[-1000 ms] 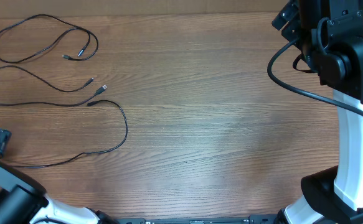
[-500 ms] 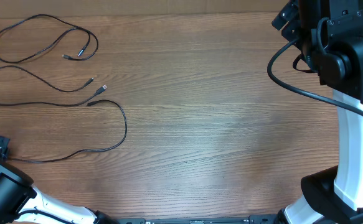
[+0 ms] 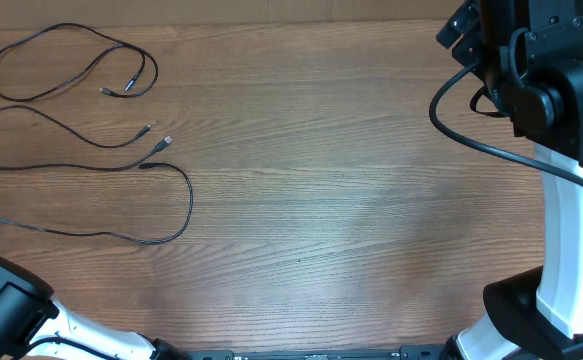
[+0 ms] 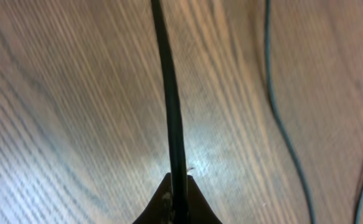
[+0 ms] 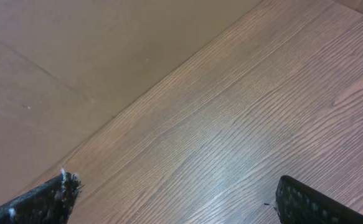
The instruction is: Untangle cables
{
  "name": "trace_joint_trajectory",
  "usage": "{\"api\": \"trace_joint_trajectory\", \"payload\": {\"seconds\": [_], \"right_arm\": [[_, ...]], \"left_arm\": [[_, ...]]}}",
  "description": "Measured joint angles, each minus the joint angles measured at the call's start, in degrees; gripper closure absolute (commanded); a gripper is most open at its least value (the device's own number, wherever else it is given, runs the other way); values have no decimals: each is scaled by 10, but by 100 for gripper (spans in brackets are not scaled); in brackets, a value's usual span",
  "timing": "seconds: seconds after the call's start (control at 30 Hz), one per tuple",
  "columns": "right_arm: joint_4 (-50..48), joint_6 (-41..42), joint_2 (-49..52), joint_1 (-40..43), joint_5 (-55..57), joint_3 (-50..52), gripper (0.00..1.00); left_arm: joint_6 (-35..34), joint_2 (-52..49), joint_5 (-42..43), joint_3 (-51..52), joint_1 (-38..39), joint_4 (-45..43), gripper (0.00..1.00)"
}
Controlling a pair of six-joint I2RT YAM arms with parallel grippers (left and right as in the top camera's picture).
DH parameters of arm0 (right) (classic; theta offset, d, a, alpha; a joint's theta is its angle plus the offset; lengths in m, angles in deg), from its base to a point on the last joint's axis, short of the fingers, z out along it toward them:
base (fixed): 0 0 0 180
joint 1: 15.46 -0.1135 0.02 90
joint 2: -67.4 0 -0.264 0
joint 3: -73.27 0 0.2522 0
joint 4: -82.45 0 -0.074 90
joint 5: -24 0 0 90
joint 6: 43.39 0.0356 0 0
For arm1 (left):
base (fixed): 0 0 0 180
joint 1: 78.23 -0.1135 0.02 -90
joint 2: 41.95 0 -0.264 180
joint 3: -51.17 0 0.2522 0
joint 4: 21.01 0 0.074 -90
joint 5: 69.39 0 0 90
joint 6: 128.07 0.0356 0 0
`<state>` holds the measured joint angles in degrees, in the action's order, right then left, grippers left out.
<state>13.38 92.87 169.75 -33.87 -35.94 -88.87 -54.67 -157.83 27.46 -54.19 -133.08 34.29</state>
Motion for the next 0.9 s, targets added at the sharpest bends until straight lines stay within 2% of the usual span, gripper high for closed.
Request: {"api": "trace_joint_trajectory", "payload": {"seconds": [0.03,0.13,0.2,0.27,0.57,0.73,0.9], "right_arm": [[0,0,0,0,0,0,0],[-1,0,0,0,0,0,0],[0,0,0,0,0,0,0],[0,0,0,0,0,0,0],[0,0,0,0,0,0,0],[0,0,0,0,0,0,0],[0,0,0,0,0,0,0]], "left_arm": [[2,0,-3,3,0,4,91],[8,0,-11,14,0,11,57],[5,0,-9,22,0,20,45],[3,0,12,29,0,35,37],[10,0,276,30,17,108,30],[37,-1,306,30,76,186,19],[46,-1,303,31,168,238,18]]}}
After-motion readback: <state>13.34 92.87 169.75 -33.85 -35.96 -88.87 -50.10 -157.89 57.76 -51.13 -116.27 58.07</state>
